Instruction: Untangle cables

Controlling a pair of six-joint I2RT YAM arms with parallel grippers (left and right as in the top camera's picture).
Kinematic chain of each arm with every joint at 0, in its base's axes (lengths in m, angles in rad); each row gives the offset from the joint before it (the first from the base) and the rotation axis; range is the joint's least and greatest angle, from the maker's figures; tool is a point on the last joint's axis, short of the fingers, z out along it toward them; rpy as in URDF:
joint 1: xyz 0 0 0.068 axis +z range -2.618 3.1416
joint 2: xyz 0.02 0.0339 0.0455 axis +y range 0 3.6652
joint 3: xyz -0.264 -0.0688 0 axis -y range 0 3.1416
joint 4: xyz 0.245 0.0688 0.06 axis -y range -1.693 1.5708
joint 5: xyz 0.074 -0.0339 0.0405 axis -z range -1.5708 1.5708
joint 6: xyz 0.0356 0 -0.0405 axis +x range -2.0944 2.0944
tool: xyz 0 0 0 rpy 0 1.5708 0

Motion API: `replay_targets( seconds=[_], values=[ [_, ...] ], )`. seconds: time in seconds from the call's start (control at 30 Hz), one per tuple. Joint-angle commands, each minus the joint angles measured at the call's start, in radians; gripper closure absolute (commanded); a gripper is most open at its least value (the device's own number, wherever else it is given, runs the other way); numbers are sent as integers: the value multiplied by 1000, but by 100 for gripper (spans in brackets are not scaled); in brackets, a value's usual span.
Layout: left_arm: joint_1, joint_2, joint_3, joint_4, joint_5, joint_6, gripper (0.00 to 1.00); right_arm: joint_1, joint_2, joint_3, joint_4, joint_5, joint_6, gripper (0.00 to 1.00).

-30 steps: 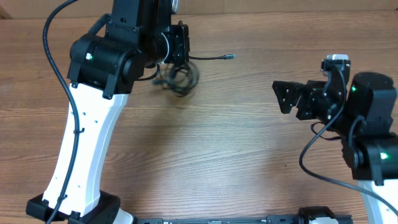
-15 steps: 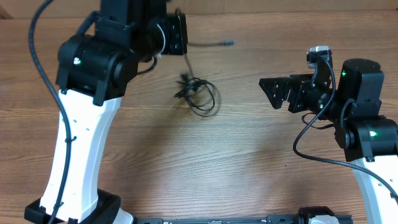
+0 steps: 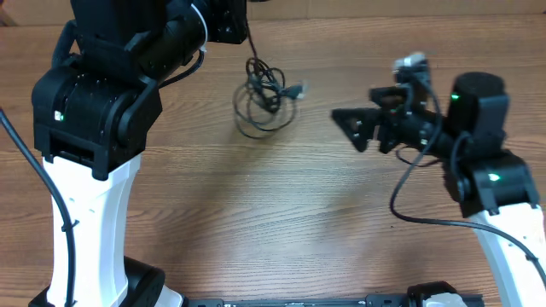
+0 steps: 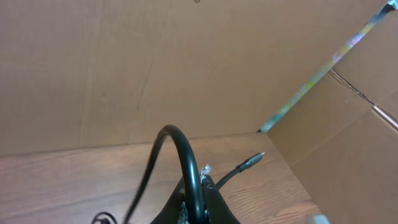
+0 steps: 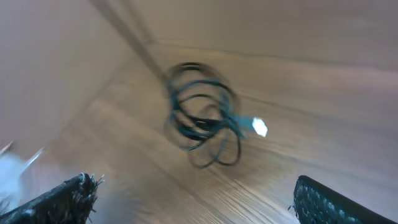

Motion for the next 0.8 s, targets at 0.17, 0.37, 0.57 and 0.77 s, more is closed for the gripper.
replay_targets(
  seconds=[0.17,0.37,0.57,0.77],
  values=[
    [7,-18,55,35,12,-59,96,161,129,27,111,-79,-104,0],
    [7,-18,111,70,13,-84,96,203,188,27,167,-79,-114,0],
    [7,-19,135,70,66,-103,96,246,219,27,246,-75,-178,0],
    [7,-23,137,71,93,-129,96,251,258,27,298,-76,-181,0]
  ],
)
